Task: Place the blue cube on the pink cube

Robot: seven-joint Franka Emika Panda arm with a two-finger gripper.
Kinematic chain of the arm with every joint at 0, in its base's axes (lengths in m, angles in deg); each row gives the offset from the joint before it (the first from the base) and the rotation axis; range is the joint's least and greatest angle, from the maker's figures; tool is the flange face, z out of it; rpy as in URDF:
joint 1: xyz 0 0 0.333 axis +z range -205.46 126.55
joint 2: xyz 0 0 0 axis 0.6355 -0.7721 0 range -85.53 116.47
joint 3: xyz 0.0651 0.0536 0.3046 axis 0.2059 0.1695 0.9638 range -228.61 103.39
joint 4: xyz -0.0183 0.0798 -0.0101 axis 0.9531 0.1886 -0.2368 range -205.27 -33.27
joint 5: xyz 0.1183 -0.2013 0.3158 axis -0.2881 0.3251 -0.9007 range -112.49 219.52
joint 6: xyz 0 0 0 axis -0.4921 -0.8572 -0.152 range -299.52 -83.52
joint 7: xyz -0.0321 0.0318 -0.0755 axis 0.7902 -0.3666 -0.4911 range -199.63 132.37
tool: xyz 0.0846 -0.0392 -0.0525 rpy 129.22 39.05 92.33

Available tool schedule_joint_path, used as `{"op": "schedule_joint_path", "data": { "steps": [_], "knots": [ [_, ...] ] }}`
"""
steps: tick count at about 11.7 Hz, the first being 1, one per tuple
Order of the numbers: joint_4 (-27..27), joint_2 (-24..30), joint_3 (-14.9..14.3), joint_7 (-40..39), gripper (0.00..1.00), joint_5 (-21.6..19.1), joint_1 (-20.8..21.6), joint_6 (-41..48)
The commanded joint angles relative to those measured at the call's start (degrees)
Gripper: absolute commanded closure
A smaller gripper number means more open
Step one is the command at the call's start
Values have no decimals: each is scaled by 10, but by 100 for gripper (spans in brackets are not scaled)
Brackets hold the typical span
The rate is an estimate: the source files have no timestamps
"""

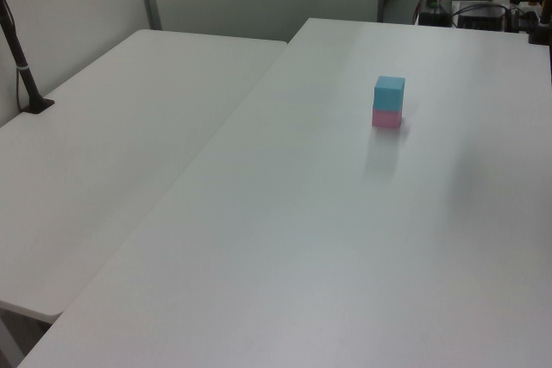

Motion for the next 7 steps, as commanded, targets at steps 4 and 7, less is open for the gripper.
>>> {"op": "schedule_joint_path", "data": {
  "steps": [4, 7],
  "knots": [
    [12, -27, -5, 42, 0, -4, 9, -12],
    [12, -27, -5, 42, 0, -4, 9, -11]
  ]
}}
